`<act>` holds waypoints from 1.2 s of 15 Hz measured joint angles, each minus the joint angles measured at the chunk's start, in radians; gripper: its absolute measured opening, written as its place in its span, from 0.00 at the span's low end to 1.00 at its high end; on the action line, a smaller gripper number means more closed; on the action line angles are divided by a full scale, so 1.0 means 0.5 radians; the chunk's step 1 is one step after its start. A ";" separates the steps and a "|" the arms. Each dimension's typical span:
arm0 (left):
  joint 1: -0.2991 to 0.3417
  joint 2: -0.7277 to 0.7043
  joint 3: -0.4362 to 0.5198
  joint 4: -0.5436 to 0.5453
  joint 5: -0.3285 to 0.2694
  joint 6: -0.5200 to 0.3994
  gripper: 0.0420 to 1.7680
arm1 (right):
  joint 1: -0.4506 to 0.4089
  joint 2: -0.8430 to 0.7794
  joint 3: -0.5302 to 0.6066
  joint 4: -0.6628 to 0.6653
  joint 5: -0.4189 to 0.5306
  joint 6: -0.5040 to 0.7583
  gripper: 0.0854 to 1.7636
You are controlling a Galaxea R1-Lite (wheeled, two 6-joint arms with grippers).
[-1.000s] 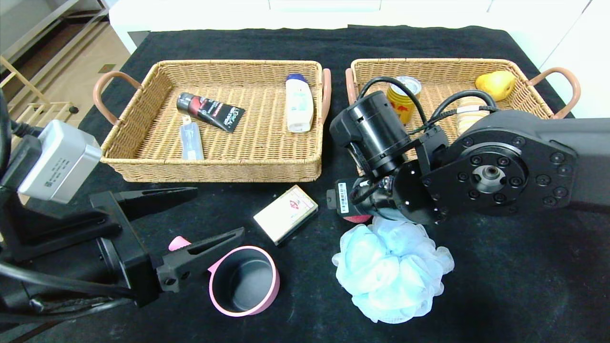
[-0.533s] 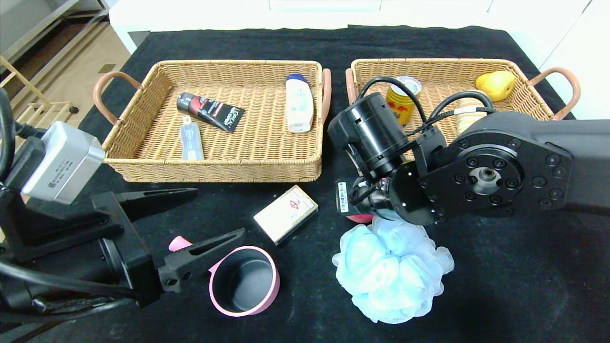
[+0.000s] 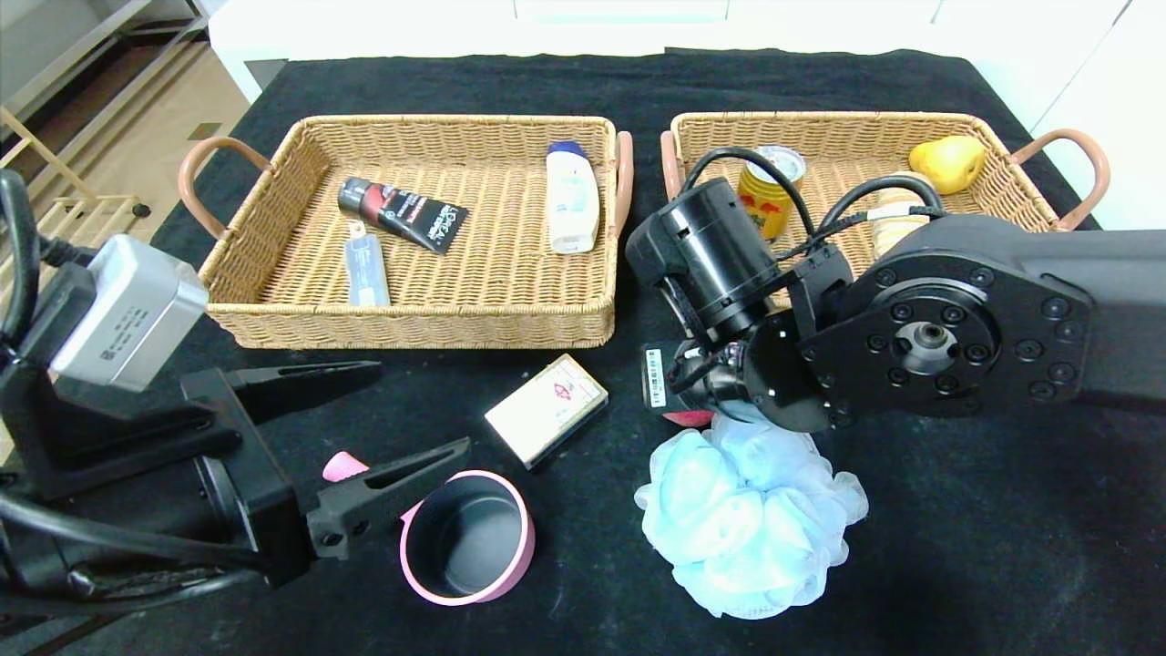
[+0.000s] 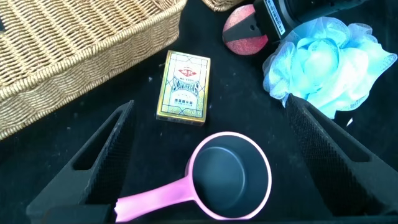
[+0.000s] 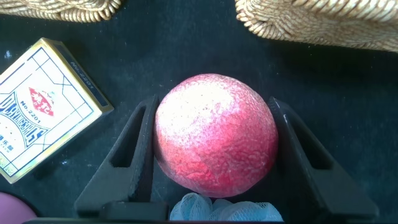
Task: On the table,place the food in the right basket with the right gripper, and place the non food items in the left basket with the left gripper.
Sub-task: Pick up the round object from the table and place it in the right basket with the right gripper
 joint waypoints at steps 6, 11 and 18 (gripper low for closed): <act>0.000 0.003 0.003 0.001 -0.002 0.002 0.97 | 0.008 -0.014 0.000 0.006 0.000 0.000 0.63; -0.004 -0.004 0.003 0.002 -0.002 0.009 0.97 | 0.029 -0.120 0.000 0.030 -0.025 -0.009 0.63; -0.003 0.007 0.006 0.003 0.000 0.009 0.97 | -0.007 -0.347 0.017 0.055 -0.029 -0.013 0.63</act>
